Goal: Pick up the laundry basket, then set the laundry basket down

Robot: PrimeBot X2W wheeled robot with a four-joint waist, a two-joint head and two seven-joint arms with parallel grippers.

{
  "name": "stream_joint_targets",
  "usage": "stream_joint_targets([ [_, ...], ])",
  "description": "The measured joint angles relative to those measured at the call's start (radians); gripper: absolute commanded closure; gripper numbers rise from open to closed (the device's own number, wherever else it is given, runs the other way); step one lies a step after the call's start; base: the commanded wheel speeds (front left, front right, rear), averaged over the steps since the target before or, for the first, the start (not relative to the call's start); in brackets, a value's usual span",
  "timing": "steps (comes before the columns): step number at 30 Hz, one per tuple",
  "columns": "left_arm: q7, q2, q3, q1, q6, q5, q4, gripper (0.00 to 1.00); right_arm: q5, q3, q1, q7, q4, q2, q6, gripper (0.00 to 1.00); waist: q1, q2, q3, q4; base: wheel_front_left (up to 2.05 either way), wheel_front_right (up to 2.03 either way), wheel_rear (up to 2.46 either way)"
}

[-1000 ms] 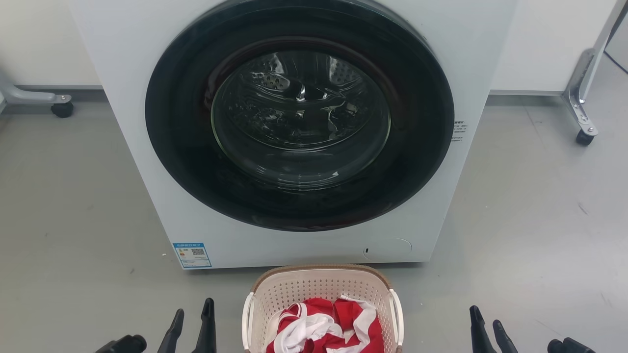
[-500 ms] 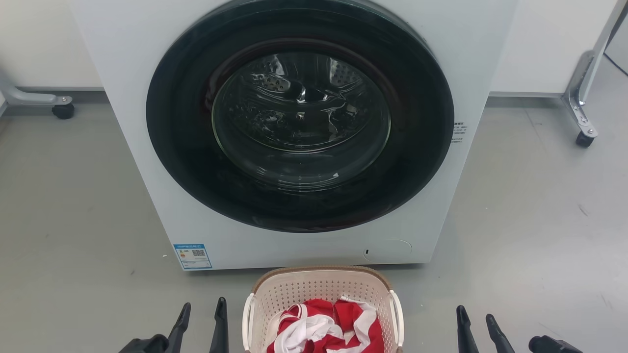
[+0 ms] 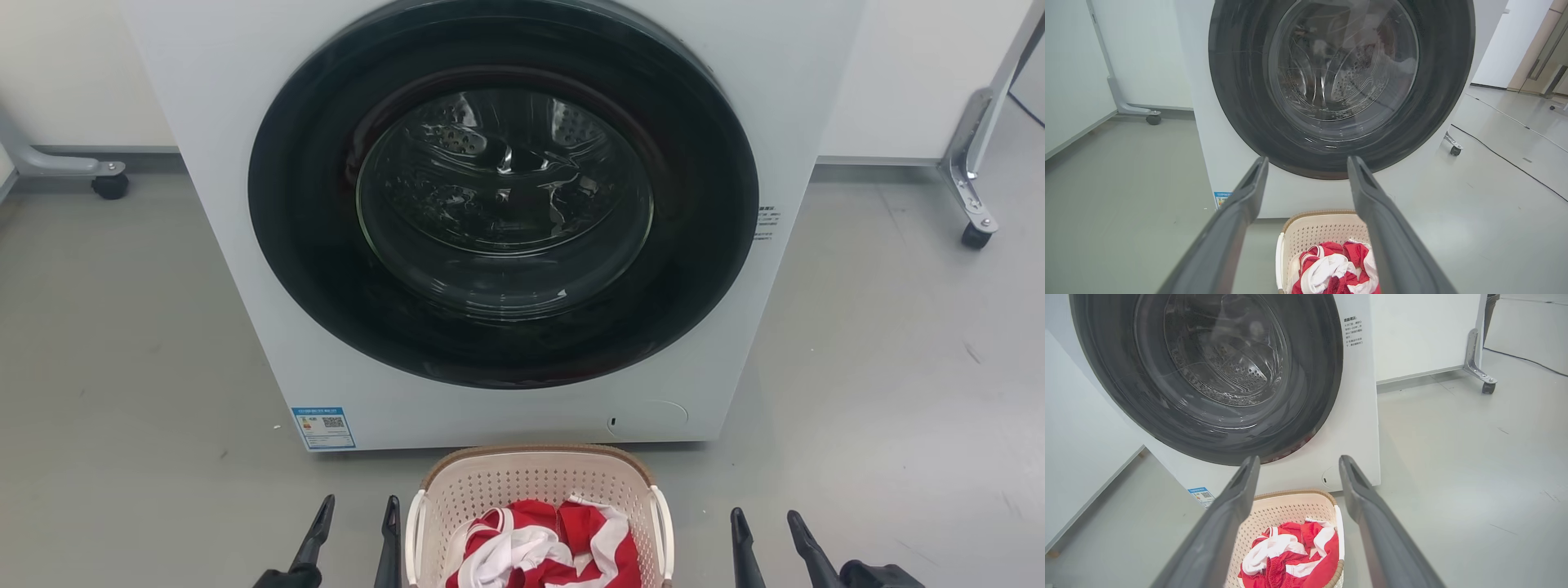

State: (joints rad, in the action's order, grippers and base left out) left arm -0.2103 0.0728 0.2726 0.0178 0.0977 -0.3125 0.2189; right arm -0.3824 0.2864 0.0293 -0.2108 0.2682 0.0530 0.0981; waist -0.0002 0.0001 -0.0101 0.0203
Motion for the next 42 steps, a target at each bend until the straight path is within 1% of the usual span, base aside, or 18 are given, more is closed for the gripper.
stream_joint_targets([
  [11, -0.040, -0.001, 0.030, 0.001, 0.026, 0.141, -0.010, 0.00, 0.149, 0.038, -0.005, -0.039, -0.022, 0.001, 0.026, 0.00, 0.0000, -0.0001, -0.012, 0.001, 0.00, 0.00, 0.00],
  [42, -0.040, -0.010, -0.005, -0.002, 0.026, 0.128, -0.035, 0.00, 0.157, 0.004, -0.039, -0.039, -0.084, 0.000, 0.027, 0.00, 0.0002, 0.0000, -0.016, 0.000, 0.00, 0.00, 0.00],
])
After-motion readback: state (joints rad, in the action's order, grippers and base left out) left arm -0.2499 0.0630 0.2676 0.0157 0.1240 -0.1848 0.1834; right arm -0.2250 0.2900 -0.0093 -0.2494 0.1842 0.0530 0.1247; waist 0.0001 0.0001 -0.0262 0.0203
